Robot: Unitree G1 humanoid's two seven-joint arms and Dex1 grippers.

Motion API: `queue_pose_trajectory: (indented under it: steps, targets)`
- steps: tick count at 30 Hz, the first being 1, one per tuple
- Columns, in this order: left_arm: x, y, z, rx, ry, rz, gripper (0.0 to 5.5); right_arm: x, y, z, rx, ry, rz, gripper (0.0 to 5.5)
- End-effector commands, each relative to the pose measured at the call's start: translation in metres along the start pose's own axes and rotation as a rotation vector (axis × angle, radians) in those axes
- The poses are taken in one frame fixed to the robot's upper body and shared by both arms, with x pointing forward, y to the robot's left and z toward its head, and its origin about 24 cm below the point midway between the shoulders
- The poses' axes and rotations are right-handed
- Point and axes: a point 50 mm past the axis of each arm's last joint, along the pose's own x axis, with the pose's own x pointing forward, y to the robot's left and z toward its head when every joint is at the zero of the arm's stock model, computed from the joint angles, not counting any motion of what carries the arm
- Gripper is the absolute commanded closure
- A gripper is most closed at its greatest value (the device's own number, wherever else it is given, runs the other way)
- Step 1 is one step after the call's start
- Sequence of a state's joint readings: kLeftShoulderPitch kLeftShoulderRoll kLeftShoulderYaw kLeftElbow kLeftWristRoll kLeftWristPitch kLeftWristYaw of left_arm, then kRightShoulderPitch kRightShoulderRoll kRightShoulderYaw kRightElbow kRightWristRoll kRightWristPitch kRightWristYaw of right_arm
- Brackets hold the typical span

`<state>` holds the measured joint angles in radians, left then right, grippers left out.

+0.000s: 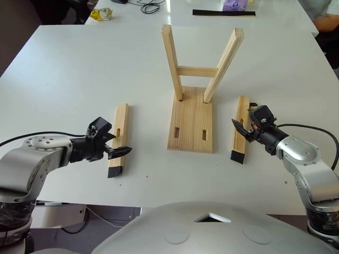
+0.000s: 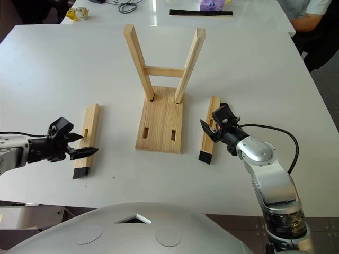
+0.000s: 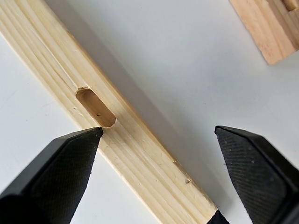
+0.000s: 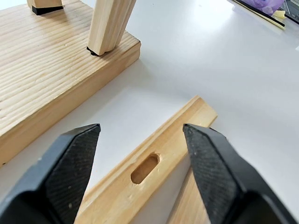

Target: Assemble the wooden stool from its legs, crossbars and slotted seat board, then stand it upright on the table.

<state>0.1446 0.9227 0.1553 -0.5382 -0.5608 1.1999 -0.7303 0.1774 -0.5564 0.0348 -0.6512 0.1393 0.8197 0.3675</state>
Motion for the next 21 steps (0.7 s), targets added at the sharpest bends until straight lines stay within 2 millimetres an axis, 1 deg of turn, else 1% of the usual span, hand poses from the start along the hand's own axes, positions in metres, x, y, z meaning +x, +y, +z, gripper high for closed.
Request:
queue_pose_trajectory:
  steps: [1, 6, 9, 11, 12, 13, 16, 18, 20, 21]
  targets:
    - [0.018, 0.004, -0.009, -0.029, 0.042, -0.004, 1.03, 0.004, -0.003, 0.003, -0.025, 0.000, 0.007, 2.21]
    - [0.023, 0.017, -0.005, -0.015, 0.025, 0.043, 1.03, 0.005, -0.007, 0.006, -0.033, -0.006, 0.013, 2.21]
    - [0.019, 0.020, 0.004, -0.007, -0.013, 0.054, 1.03, 0.000, -0.013, 0.007, -0.036, -0.005, 0.000, 2.21]
    - [0.010, 0.020, 0.020, -0.006, -0.081, 0.049, 1.03, -0.010, -0.021, 0.007, -0.036, 0.003, -0.024, 2.21]
    - [0.004, 0.017, 0.031, -0.005, -0.128, 0.026, 1.03, -0.016, -0.026, 0.007, -0.041, 0.014, -0.042, 2.21]
    - [-0.001, 0.013, 0.041, -0.003, -0.171, 0.001, 1.03, -0.020, -0.030, 0.007, -0.044, 0.026, -0.055, 2.21]
    - [-0.023, -0.003, 0.080, 0.023, -0.346, -0.065, 1.03, -0.034, -0.040, 0.004, -0.062, 0.096, -0.086, 2.21]
    - [-0.036, -0.009, 0.100, 0.004, -0.462, -0.059, 1.03, -0.040, -0.044, 0.003, -0.069, 0.146, -0.084, 2.21]
    - [-0.043, -0.013, 0.109, -0.024, -0.532, -0.038, 1.03, -0.043, -0.045, 0.000, -0.054, 0.188, -0.071, 2.21]
    - [-0.044, -0.015, 0.108, -0.039, -0.549, -0.022, 1.03, -0.043, -0.046, -0.001, -0.031, 0.208, -0.069, 2.21]
